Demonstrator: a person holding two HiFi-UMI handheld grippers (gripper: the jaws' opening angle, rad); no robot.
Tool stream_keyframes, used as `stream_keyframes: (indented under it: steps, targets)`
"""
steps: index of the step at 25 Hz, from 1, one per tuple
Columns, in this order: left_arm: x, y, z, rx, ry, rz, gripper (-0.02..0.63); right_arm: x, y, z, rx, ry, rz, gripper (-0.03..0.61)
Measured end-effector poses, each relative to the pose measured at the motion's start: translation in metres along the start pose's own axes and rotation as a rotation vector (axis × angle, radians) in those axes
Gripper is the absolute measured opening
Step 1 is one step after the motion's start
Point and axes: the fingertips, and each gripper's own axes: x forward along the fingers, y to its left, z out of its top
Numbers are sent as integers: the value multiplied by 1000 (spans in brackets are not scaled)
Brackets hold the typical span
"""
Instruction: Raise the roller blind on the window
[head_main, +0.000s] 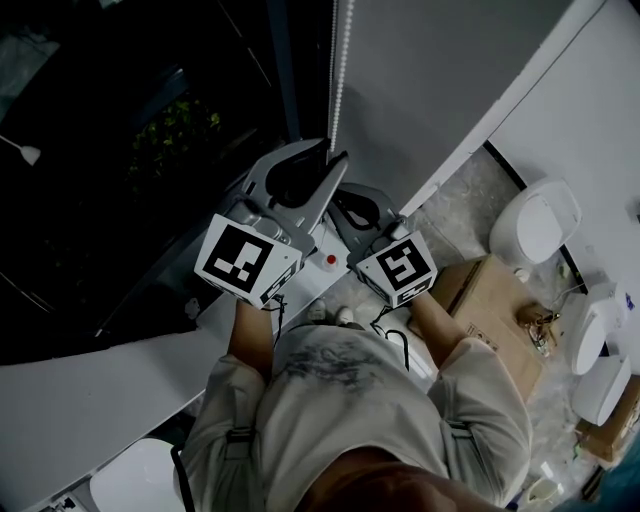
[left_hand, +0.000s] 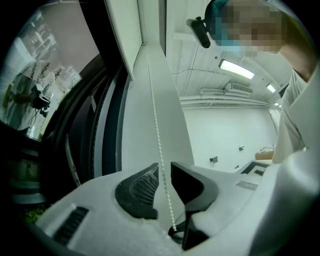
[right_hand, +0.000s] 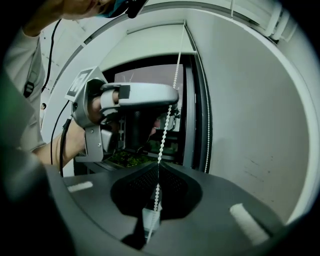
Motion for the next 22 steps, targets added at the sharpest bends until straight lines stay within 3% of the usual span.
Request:
stream_keyframes:
  steps: [4,22]
  targets:
    - [4,3,0,8,13,15,21,2,2,0,-4,-1,3,11]
    - [0,7,-46,-85,94,30,14,10,8,-44,15,83,13,11]
